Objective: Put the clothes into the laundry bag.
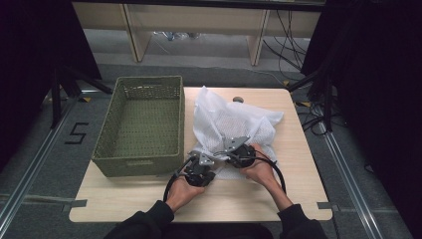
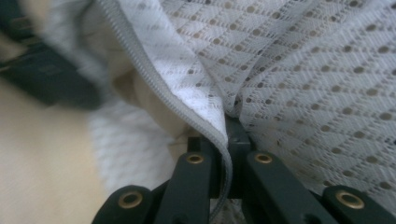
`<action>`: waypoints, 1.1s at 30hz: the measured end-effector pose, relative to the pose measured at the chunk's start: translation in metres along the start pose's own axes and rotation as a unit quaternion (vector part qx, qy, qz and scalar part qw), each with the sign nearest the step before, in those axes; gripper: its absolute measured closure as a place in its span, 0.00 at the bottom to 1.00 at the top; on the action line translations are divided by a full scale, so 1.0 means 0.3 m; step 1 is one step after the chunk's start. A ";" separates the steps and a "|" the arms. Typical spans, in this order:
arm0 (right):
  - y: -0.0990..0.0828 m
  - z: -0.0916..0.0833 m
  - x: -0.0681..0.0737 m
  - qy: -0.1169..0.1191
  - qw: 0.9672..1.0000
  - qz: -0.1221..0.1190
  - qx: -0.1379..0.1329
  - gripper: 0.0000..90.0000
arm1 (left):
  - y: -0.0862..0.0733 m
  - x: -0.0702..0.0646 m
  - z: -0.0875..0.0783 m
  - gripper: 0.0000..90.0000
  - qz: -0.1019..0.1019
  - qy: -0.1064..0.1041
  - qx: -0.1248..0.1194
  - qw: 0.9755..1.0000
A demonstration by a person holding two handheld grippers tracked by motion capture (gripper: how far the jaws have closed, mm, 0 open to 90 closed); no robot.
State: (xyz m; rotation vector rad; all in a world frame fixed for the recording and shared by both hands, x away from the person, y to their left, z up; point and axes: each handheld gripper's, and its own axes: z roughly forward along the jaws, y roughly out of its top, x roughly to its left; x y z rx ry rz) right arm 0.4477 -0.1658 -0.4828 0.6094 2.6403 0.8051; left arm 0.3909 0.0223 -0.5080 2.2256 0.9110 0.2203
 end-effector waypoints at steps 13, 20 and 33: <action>0.026 0.084 -0.155 -0.052 0.997 0.058 -0.008 1.00 | -0.023 -0.025 -0.011 0.99 -0.008 -0.017 -0.008 1.000; -0.014 0.059 -0.175 -0.045 0.997 0.064 -0.011 1.00 | -0.024 -0.041 -0.010 0.99 0.004 -0.011 -0.007 1.000; -0.033 -0.023 -0.137 -0.028 0.999 0.036 -0.018 1.00 | -0.024 -0.042 -0.013 0.99 0.016 -0.014 -0.007 1.000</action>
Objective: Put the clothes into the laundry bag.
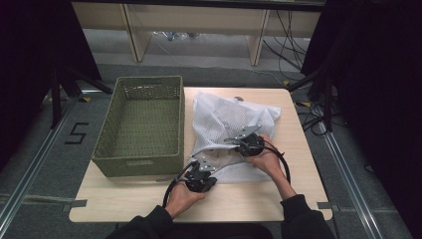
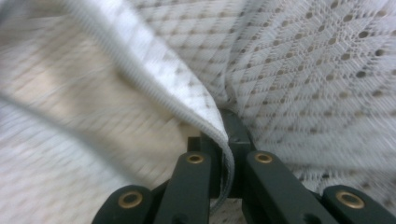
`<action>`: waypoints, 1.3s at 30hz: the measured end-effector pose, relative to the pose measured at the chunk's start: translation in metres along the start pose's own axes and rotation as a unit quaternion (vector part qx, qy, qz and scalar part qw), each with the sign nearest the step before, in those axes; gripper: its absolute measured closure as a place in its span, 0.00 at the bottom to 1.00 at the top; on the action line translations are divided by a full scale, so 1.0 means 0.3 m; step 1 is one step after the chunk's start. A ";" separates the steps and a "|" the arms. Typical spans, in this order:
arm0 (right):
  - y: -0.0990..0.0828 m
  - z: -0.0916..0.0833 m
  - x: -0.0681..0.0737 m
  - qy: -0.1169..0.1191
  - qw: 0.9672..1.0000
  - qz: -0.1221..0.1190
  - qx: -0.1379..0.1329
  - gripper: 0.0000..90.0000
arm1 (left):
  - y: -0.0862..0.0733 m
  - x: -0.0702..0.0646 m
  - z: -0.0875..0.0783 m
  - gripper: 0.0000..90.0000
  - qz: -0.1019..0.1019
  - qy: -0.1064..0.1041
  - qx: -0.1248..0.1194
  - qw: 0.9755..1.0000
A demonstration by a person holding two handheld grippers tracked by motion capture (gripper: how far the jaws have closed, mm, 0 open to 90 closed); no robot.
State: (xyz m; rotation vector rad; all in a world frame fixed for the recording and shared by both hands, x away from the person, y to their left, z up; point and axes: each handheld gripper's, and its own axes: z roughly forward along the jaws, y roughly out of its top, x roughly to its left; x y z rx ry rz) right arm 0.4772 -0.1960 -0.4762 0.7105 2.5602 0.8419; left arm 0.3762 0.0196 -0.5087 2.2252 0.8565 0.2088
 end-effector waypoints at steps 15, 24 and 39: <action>-0.108 -0.113 0.140 0.072 0.995 -0.052 0.037 1.00 | -0.003 -0.005 0.002 0.97 -0.019 -0.005 -0.001 1.000; -0.109 -0.129 0.140 0.056 0.997 -0.041 0.019 0.89 | 0.018 -0.010 -0.107 0.73 -0.022 -0.023 -0.040 0.999; 0.045 -0.108 0.222 -0.009 0.994 -0.084 -0.070 0.92 | -0.058 0.001 -0.243 0.59 -0.016 -0.024 -0.040 0.999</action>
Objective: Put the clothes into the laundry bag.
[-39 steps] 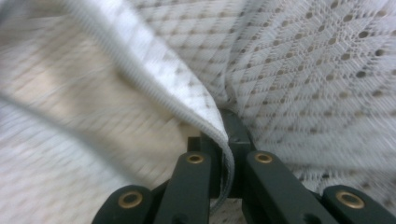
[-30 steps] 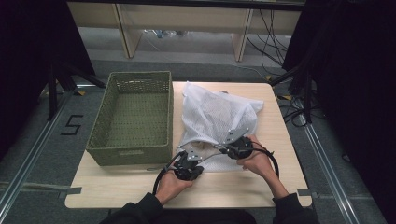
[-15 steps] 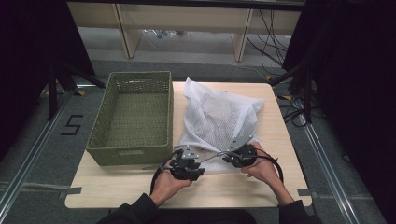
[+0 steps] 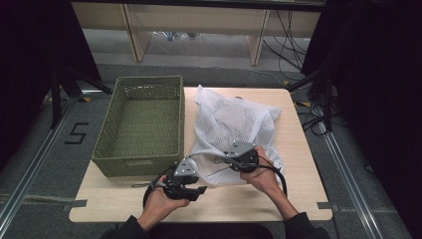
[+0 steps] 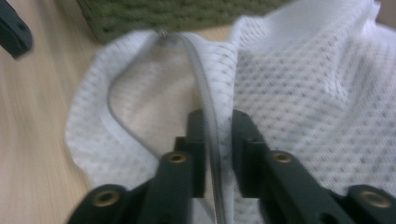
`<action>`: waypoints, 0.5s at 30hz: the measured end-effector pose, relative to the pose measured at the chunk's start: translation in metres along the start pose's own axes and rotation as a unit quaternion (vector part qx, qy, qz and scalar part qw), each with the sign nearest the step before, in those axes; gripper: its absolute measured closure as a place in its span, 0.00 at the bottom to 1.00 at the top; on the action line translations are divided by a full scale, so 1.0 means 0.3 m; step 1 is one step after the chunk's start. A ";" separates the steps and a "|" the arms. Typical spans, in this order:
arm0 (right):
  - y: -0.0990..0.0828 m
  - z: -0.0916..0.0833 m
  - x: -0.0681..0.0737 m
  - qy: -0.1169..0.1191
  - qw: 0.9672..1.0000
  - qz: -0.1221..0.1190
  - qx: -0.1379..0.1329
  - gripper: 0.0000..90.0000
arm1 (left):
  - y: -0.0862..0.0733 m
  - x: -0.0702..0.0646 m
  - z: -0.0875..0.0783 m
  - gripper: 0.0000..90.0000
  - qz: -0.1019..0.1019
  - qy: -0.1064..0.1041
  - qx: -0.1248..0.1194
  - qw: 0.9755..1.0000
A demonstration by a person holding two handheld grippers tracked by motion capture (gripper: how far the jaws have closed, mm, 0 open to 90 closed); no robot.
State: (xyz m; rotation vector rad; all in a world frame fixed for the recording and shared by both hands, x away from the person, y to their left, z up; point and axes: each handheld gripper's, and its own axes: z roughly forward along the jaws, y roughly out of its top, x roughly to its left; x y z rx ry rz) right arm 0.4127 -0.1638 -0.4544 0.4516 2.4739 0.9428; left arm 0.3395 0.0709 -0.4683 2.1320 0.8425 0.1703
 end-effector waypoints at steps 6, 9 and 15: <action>0.023 0.039 0.061 0.029 0.997 -0.048 0.052 1.00 | -0.011 -0.002 -0.007 0.60 -0.007 0.008 0.006 1.000; -0.007 0.081 0.106 0.064 0.990 -0.083 0.096 1.00 | -0.021 0.007 -0.013 0.60 -0.009 0.004 0.007 1.000; -0.077 0.034 0.092 0.103 0.986 -0.056 0.121 1.00 | -0.034 0.020 -0.031 0.59 -0.015 0.012 0.005 1.000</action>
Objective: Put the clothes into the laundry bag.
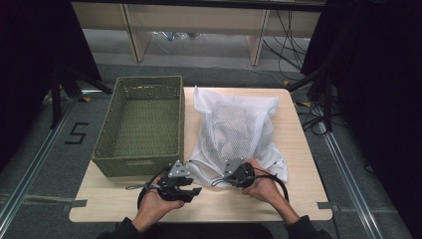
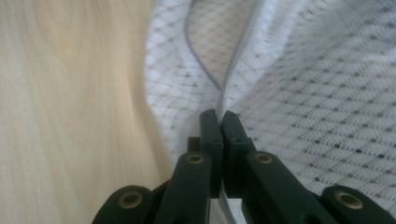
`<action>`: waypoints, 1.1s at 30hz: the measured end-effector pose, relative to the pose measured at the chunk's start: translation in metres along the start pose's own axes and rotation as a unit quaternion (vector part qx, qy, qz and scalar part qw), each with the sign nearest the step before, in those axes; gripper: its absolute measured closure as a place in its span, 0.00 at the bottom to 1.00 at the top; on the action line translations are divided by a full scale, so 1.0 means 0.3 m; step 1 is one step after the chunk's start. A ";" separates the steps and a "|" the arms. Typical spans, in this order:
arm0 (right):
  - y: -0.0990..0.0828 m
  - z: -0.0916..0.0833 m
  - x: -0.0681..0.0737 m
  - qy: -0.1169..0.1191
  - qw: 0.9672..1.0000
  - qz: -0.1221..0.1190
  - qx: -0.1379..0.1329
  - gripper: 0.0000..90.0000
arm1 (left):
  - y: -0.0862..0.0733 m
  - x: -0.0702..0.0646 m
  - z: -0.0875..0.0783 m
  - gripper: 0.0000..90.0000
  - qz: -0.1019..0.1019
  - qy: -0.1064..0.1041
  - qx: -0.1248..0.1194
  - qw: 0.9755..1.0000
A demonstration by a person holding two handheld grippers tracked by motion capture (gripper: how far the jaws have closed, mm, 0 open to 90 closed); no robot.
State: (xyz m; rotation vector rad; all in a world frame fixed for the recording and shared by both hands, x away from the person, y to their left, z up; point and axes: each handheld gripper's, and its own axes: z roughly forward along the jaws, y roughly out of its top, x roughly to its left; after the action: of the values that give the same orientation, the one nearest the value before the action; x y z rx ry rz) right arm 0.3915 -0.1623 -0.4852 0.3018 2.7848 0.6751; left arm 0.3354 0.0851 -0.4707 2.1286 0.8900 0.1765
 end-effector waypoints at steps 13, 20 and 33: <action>-0.053 -0.116 -0.046 -0.038 0.992 0.069 -0.099 0.74 | -0.012 0.009 -0.021 0.53 -0.005 0.010 -0.001 1.000; -0.135 -0.212 -0.110 -0.085 0.974 0.159 -0.140 0.59 | -0.020 0.013 -0.047 0.47 -0.001 0.013 -0.005 1.000; -0.236 -0.248 -0.135 -0.113 0.959 0.225 -0.133 0.45 | -0.074 0.041 -0.095 0.37 -0.007 0.037 -0.023 0.999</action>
State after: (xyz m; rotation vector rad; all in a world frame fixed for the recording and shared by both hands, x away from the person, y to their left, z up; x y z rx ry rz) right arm 0.3977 -0.2655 -0.4467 0.9097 2.3826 1.0301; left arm 0.3211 0.1204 -0.4700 2.0839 0.9359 0.2675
